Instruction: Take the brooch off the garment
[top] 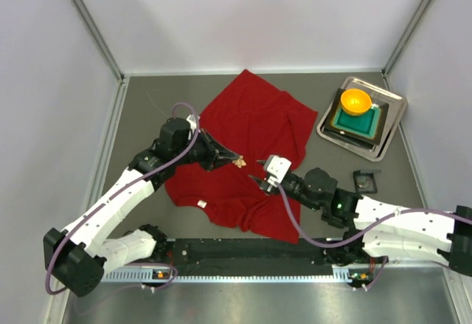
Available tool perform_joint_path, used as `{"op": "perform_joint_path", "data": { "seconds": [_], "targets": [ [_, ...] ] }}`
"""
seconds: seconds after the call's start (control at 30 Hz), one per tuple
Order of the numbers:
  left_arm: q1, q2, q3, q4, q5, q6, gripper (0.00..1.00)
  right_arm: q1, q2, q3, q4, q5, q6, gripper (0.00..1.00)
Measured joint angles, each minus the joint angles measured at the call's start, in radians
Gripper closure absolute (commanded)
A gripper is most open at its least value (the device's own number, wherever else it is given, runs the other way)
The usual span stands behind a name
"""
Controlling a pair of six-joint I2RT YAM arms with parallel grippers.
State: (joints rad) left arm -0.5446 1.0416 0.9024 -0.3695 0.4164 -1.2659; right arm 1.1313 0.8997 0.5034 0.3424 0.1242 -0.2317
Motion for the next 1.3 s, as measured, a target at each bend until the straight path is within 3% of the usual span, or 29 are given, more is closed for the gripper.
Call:
{"op": "perform_joint_path", "data": {
  "seconds": [0.17, 0.33, 0.5, 0.8, 1.1, 1.3],
  "targets": [
    [0.000, 0.001, 0.000, -0.066, 0.023, -0.126, 1.00, 0.017, 0.073, 0.002, 0.105, 0.048, -0.174, 0.65],
    [0.000, 0.001, 0.000, -0.079, 0.038, -0.206, 1.00, 0.029, 0.111, 0.003, 0.137, 0.051, -0.238, 0.69],
    [0.000, 0.001, 0.000, -0.080, 0.042, -0.254, 1.00, 0.045, 0.129, 0.024, 0.143, 0.056, -0.261, 0.71],
    [0.001, 0.003, -0.001, -0.102, 0.054, -0.287, 1.00, 0.067, 0.164, 0.062, 0.146, 0.068, -0.290, 0.86],
    [0.003, 0.004, -0.001, -0.106, 0.050, -0.310, 1.00, 0.071, 0.169, 0.069, 0.138, 0.084, -0.288, 0.84],
    [0.003, 0.004, -0.001, -0.104, 0.047, -0.336, 1.00, 0.072, 0.166, 0.069, 0.137, 0.094, -0.282, 1.00]
  ]
}}
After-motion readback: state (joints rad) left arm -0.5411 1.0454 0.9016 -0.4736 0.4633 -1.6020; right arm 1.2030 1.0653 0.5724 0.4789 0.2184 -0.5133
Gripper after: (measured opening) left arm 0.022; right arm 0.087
